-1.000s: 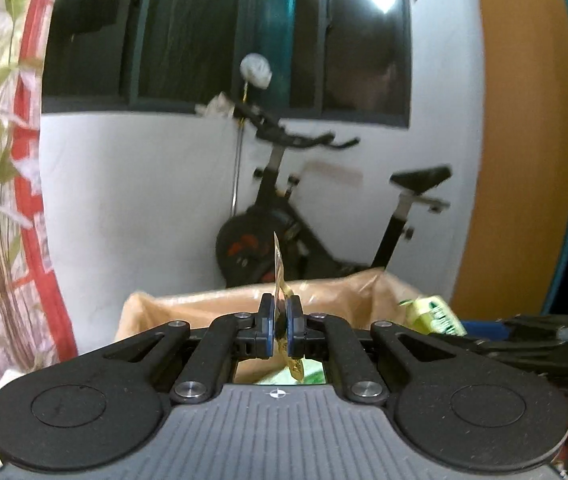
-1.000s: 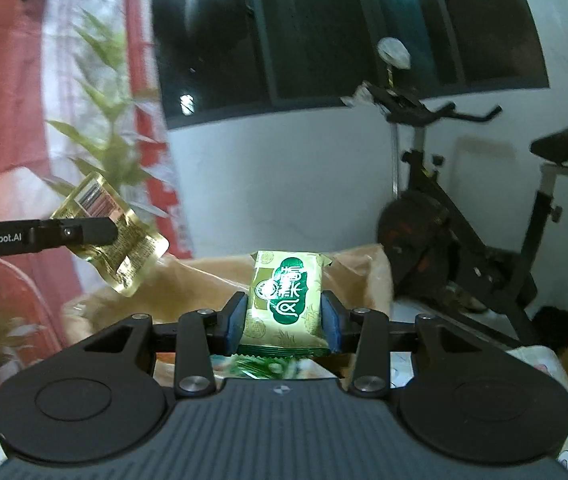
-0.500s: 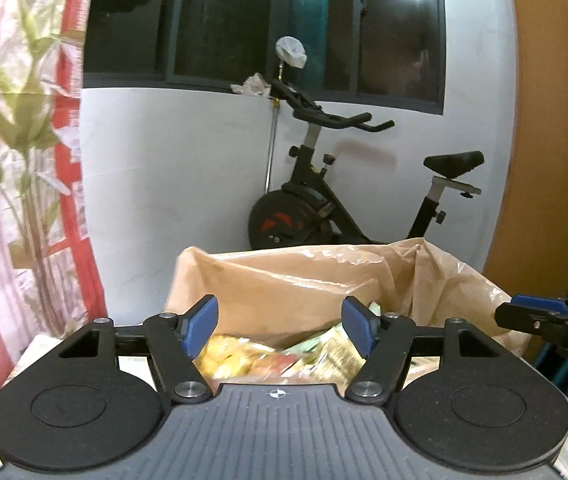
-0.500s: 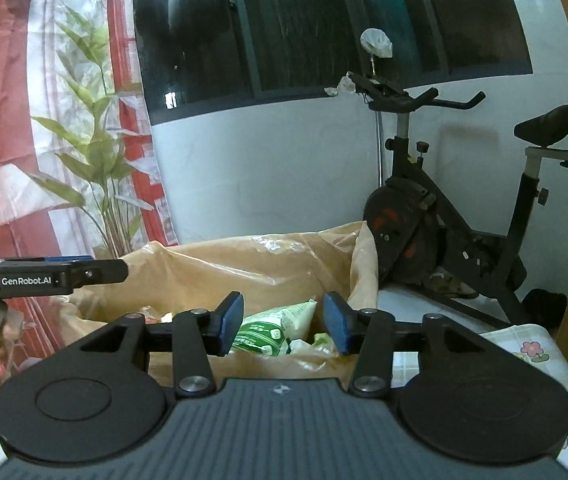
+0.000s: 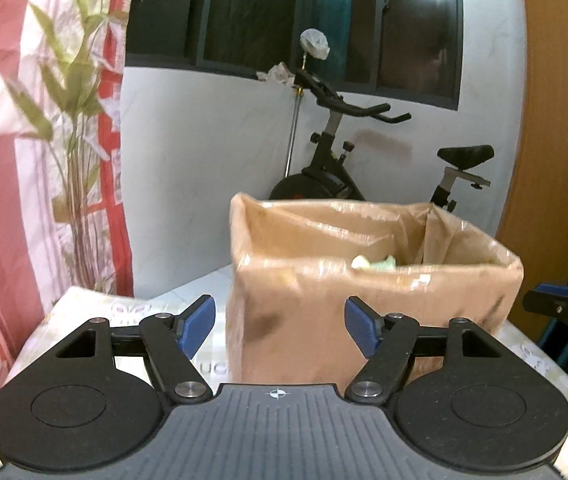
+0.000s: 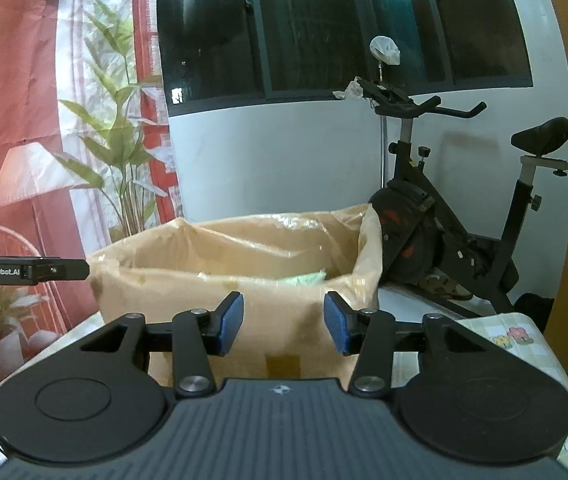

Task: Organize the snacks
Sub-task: 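Withdraw both open grippers from the box toward the table snacks, then grasp the orange packet with the left gripper while the right grasps the red meat packet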

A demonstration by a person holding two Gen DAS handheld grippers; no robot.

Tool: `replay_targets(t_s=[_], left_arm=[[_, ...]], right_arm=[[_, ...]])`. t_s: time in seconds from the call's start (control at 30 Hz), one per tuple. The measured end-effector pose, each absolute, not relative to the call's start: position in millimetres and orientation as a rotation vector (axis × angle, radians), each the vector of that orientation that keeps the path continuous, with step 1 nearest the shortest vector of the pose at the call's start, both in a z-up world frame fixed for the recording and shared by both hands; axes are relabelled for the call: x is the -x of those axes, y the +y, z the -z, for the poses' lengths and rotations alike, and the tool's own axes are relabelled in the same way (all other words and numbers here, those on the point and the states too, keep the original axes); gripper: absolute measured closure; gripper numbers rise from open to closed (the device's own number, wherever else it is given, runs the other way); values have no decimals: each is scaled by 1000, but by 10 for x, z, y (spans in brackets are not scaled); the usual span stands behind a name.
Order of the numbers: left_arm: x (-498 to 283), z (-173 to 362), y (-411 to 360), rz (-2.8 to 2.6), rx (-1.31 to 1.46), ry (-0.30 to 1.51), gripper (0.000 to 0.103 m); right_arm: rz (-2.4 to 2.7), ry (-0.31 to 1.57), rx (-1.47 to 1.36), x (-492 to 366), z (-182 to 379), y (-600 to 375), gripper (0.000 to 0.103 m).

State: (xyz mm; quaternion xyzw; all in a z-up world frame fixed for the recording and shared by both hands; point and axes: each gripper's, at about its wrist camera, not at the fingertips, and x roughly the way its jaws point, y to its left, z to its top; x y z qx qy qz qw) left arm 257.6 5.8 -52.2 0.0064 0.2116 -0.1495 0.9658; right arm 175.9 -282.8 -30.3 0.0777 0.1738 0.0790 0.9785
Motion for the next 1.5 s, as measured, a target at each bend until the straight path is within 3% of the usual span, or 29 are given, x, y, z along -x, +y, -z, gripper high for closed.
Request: replay_targets(t_s=[0.7, 1.5], left_arm=[[-2454, 1258, 227, 266, -12, 590, 29], [-2310, 1605, 227, 252, -10, 650, 29]], right_arm=[[-135, 521, -207, -1527, 1021, -2792, 55], [-63, 740, -306, -1219, 1724, -2905, 55]])
